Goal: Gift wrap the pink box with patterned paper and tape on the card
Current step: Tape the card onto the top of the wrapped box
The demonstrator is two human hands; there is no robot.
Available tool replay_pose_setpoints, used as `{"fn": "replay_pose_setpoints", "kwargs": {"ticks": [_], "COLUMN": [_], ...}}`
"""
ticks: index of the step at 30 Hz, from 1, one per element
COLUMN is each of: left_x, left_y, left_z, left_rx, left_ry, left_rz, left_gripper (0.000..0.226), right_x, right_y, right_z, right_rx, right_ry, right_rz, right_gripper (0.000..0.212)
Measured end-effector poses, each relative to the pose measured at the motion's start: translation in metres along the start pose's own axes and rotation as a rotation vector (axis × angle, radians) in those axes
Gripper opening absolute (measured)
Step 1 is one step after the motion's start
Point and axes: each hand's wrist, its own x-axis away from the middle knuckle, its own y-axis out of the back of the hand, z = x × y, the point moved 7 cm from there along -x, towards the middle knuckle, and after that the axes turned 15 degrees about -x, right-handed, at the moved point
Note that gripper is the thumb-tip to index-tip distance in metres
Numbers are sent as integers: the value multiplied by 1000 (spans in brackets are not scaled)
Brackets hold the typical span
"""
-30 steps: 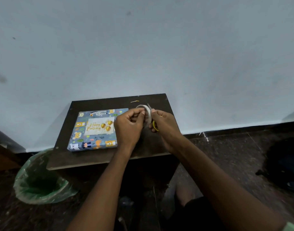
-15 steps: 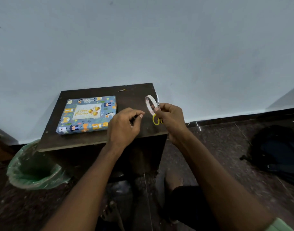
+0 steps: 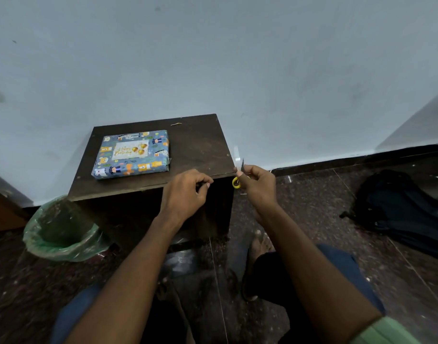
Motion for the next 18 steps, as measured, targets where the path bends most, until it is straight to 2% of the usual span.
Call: {"fn": "replay_pose_setpoints", "kwargs": {"ticks": [6, 9, 12, 18], "left_x": [3, 3, 4, 6], "left_y": [-4, -8, -11, -10], "left_z": [10, 17, 18, 16], "left_rx": [30, 24, 11, 21], "left_ry": [-128, -117, -109, -111], "left_rz": [93, 95, 98, 92], "left_gripper": [19, 19, 19, 20], "right_x": [-11, -10, -14, -23], "right_y": [-1, -2, -2, 1], "right_z": [-33, -54, -66, -75], "right_rx": [-151, -183, -119, -283], "right_ry": [-84, -143, -111, -145], "right_rz": [-91, -102, -78, -111], "right_gripper": [9, 8, 12, 8]}}
